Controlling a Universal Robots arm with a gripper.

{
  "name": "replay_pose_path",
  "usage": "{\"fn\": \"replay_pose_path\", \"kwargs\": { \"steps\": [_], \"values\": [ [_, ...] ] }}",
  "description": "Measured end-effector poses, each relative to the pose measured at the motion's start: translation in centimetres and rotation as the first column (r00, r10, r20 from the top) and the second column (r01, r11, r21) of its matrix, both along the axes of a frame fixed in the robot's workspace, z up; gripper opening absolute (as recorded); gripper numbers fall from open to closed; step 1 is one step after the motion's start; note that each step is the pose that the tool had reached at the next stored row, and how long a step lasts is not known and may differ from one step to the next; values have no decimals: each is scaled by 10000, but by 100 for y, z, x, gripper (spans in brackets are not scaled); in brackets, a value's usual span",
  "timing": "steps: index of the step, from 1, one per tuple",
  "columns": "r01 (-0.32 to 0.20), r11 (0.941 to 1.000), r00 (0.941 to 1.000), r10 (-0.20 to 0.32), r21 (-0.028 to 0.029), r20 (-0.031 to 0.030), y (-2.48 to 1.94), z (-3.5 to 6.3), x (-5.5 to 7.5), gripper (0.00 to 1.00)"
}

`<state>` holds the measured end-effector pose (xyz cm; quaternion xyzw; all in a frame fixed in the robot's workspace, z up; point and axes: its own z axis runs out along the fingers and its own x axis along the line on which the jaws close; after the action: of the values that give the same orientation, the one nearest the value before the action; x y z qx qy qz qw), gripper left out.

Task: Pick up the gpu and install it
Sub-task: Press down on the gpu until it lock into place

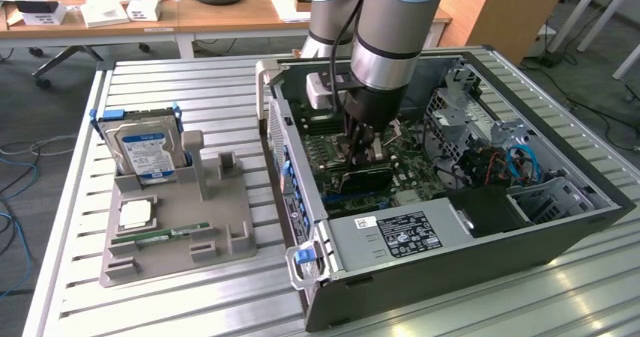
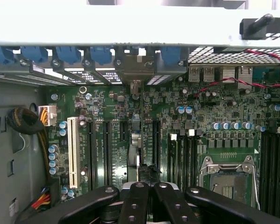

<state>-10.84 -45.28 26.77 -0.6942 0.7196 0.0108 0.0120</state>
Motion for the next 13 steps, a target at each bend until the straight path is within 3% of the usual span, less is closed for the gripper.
{"fn": "replay_pose_path", "kwargs": {
  "steps": [13],
  "values": [
    [-1, 10000, 10000, 1, -10, 0, 0, 146, 0, 11]
  ]
}}
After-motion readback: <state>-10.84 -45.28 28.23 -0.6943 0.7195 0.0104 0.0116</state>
